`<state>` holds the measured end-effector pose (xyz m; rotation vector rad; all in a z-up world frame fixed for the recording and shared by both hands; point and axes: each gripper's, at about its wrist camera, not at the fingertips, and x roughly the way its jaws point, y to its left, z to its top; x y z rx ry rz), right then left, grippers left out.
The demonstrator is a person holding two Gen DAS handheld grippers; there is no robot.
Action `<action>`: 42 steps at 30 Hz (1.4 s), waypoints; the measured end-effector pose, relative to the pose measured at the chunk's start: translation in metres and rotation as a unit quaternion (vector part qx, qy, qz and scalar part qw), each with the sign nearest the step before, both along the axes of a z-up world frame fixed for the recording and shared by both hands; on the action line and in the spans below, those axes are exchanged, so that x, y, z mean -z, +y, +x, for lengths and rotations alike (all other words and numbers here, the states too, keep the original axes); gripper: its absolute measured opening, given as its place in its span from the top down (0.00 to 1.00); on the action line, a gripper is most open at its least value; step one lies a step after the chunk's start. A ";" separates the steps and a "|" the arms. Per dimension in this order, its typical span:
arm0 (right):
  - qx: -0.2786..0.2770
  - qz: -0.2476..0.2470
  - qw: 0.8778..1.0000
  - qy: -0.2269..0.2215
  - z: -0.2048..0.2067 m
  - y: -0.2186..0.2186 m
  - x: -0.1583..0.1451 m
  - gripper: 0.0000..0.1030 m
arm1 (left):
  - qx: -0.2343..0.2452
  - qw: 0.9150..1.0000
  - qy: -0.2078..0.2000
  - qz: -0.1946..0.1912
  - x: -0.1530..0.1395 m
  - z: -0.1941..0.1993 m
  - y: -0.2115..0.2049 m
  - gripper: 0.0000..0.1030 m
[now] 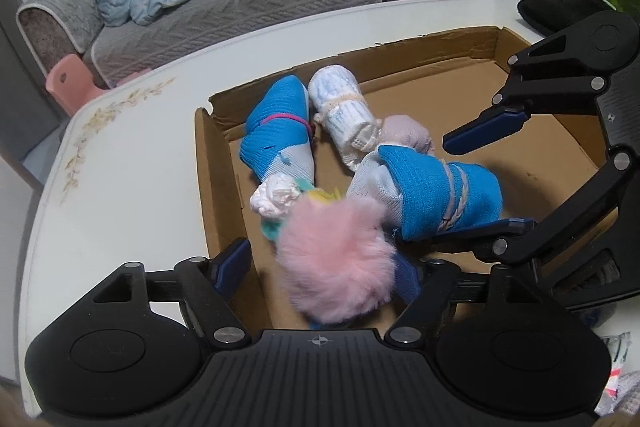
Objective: Organize objects
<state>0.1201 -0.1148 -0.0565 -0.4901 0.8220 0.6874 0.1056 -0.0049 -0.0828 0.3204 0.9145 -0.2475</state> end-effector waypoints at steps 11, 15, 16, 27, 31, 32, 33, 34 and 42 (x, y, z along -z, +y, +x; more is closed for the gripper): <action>-0.003 -0.004 1.000 -0.001 -0.008 0.000 -0.005 0.41 | 0.010 1.000 -0.006 0.001 -0.009 -0.018 0.000 0.20; -0.004 -0.001 1.000 -0.004 -0.013 0.001 -0.007 0.37 | 0.007 1.000 -0.013 0.007 -0.013 -0.025 0.002 0.15; -0.005 -0.002 1.000 -0.005 -0.014 0.001 -0.008 0.37 | 0.006 1.000 -0.016 0.008 -0.014 -0.026 0.003 0.15; 0.003 0.002 1.000 -0.015 -0.031 -0.002 -0.018 0.37 | 0.001 0.999 -0.032 -0.011 -0.035 -0.052 0.020 0.10; 0.007 0.014 1.000 -0.022 -0.044 -0.014 -0.027 0.37 | 0.001 0.999 -0.039 -0.014 -0.037 -0.070 0.030 0.09; 0.010 0.017 0.999 -0.026 -0.048 -0.017 -0.030 0.37 | 0.001 0.999 -0.040 -0.018 -0.037 -0.075 0.033 0.09; 0.013 0.020 0.999 -0.030 -0.053 -0.022 -0.032 0.37 | -0.001 0.999 -0.040 -0.020 -0.037 -0.079 0.036 0.09; 0.014 0.026 0.999 -0.031 -0.059 -0.026 -0.034 0.37 | -0.002 0.999 -0.042 -0.023 -0.037 -0.085 0.040 0.09; 0.049 0.058 0.996 -0.048 -0.118 -0.075 -0.031 0.36 | 0.014 0.996 -0.083 -0.041 -0.021 -0.134 0.069 0.07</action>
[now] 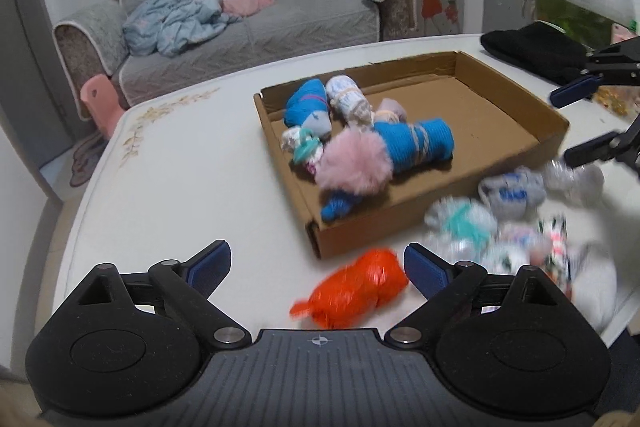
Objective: Organize objects
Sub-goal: 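Open both tools and withdraw them from the box toward the pile, then grasp the orange bag bundle with left tool while right tool grasps clear plastic roll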
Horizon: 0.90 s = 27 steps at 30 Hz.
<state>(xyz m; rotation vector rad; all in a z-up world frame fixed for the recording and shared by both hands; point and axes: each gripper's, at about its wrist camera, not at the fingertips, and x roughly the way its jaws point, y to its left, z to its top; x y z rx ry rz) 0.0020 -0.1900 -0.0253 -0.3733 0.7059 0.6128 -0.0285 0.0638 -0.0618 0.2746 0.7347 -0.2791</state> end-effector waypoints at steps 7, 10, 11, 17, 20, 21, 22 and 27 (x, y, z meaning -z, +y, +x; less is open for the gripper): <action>0.054 0.022 0.998 0.018 -0.023 -0.037 0.032 0.38 | 0.012 1.000 0.023 -0.001 0.042 -0.003 0.015 0.17; 0.067 0.030 0.997 0.029 -0.023 -0.044 0.046 0.39 | 0.010 1.000 0.026 -0.013 0.048 0.004 0.015 0.17; 0.069 0.033 0.997 0.032 -0.021 -0.046 0.050 0.39 | 0.011 0.999 0.025 -0.017 0.048 0.006 0.014 0.17; 0.075 0.048 0.995 0.041 -0.013 -0.048 0.061 0.47 | 0.031 0.999 0.019 -0.024 0.049 0.016 0.005 0.19; 0.075 0.049 0.995 0.050 -0.011 -0.049 0.066 0.54 | 0.043 0.998 0.031 -0.029 0.055 0.019 0.001 0.26; 0.074 0.049 0.995 0.052 -0.011 -0.049 0.068 0.58 | 0.045 0.998 0.032 -0.041 0.055 0.019 0.002 0.29; 0.072 0.050 0.995 0.055 -0.011 -0.048 0.069 0.63 | 0.046 0.997 0.036 -0.051 0.056 0.019 0.003 0.33; 0.068 0.054 0.995 0.054 -0.015 -0.051 0.067 0.68 | 0.046 0.996 0.037 -0.063 0.053 0.017 0.001 0.56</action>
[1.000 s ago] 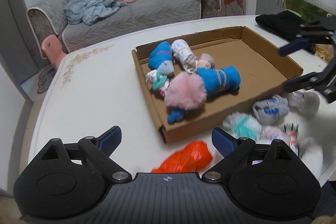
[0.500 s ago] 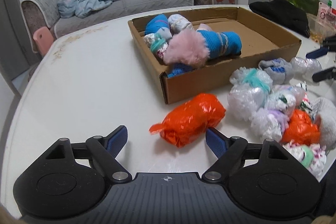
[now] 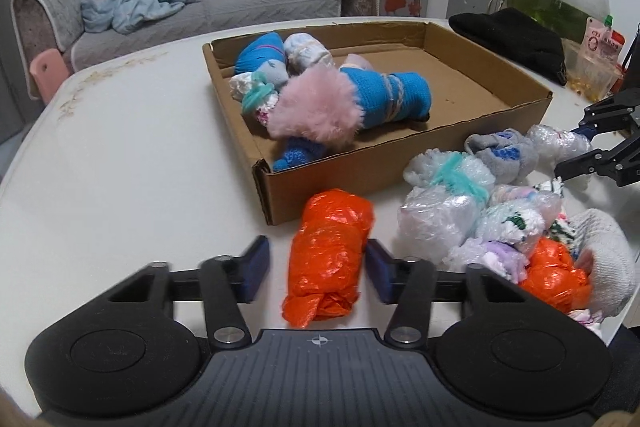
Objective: Organize objects
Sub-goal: 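Grasp the orange bag bundle with left tool while right tool grasps clear plastic roll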
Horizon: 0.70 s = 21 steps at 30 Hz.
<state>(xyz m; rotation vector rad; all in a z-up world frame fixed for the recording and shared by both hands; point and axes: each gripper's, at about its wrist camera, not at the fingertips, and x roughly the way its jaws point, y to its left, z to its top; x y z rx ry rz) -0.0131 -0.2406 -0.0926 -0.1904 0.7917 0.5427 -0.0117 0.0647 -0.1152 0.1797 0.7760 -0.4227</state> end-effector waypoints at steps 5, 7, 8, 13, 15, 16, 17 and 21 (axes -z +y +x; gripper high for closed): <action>0.003 0.002 1.000 -0.005 -0.002 -0.002 -0.004 0.69 | -0.011 1.000 0.006 -0.009 -0.003 -0.003 -0.001 0.65; 0.003 0.002 1.000 -0.007 -0.003 -0.003 -0.007 0.69 | -0.015 1.000 0.008 -0.013 -0.006 -0.005 0.001 0.65; 0.003 0.002 1.000 -0.010 -0.004 -0.003 -0.009 0.69 | -0.018 1.000 0.008 -0.013 -0.008 -0.006 0.002 0.65; 0.002 0.001 0.999 -0.032 -0.011 -0.007 -0.030 0.69 | -0.025 1.000 -0.006 -0.004 -0.031 -0.010 0.005 0.65; 0.000 -0.002 0.999 -0.045 -0.012 -0.007 -0.041 0.69 | -0.023 1.000 -0.015 -0.008 -0.044 -0.012 0.005 0.65; -0.001 -0.001 0.999 -0.050 -0.012 -0.007 -0.047 0.69 | -0.021 1.000 -0.019 -0.008 -0.050 -0.011 0.005 0.64; -0.004 -0.001 0.998 -0.057 -0.011 -0.006 -0.053 0.69 | -0.019 0.999 -0.026 -0.007 -0.057 -0.010 0.004 0.64; -0.018 -0.001 0.996 -0.083 -0.006 0.001 -0.078 0.69 | -0.007 0.999 -0.052 -0.004 -0.084 -0.002 -0.008 0.64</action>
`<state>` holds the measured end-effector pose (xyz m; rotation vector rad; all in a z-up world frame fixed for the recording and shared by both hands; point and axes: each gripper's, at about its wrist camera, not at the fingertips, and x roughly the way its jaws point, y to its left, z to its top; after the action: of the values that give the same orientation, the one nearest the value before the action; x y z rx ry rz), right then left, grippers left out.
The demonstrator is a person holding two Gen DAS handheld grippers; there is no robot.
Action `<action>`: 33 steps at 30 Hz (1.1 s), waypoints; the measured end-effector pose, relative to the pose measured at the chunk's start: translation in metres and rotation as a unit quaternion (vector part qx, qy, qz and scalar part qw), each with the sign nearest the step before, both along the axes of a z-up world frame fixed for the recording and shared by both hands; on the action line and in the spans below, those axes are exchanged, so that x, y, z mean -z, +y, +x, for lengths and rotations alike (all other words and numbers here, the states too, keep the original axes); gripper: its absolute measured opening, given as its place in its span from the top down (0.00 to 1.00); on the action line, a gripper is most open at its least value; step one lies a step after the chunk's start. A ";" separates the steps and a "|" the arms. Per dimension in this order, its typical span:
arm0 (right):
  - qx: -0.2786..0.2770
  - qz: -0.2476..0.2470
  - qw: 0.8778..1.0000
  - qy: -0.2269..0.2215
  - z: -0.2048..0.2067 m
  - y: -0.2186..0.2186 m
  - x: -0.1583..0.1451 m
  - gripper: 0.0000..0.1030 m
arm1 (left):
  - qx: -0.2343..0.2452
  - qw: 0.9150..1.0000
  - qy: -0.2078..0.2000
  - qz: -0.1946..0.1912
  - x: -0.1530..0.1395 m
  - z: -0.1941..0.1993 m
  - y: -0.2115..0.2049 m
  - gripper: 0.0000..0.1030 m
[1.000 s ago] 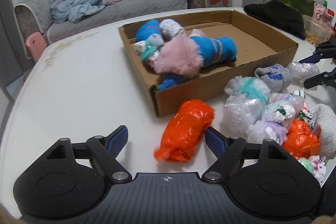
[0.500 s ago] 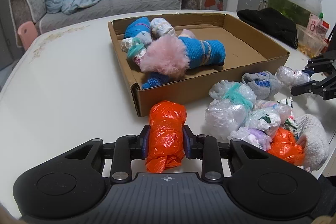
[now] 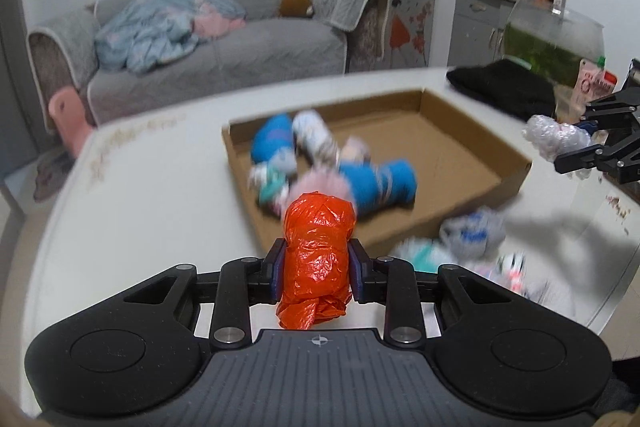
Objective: Organize objects
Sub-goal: 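Carry both bundles into the box, lower them and open both tools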
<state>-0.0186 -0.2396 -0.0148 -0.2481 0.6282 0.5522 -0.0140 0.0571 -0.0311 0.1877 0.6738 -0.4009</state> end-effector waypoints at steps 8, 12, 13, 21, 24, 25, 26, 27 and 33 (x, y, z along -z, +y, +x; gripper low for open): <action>-0.049 0.001 0.998 -0.029 0.029 0.042 -0.030 0.69 | 0.039 0.999 -0.018 -0.007 -0.032 0.025 -0.039 0.64; -0.077 -0.007 0.997 -0.015 0.051 0.068 -0.023 0.69 | 0.062 0.998 0.016 -0.006 -0.017 0.041 -0.056 0.64; -0.083 -0.009 0.997 -0.009 0.056 0.073 -0.020 0.69 | 0.066 0.997 0.027 -0.008 -0.011 0.046 -0.060 0.64; -0.109 -0.018 0.993 0.051 0.102 0.100 0.020 0.69 | 0.053 0.994 0.095 0.021 0.038 0.081 -0.058 0.64; -0.117 -0.026 0.991 0.064 0.105 0.107 0.028 0.69 | 0.043 0.993 0.102 0.029 0.046 0.088 -0.053 0.64; -0.119 -0.028 0.990 0.068 0.106 0.109 0.030 0.69 | 0.041 0.993 0.102 0.030 0.047 0.090 -0.052 0.64; -0.120 -0.031 0.990 0.071 0.107 0.111 0.033 0.69 | 0.038 0.994 0.100 0.033 0.048 0.091 -0.051 0.64; -0.120 -0.032 0.989 0.075 0.110 0.112 0.035 0.69 | 0.036 0.994 0.096 0.036 0.048 0.092 -0.052 0.64; -0.117 -0.046 0.989 0.075 0.120 0.120 0.040 0.69 | 0.022 0.996 0.072 0.057 0.053 0.098 -0.051 0.64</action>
<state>0.1013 -0.1194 -0.0546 -0.3725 0.7772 0.7745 0.0839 0.0058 -0.0838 0.2837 0.8357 -0.4210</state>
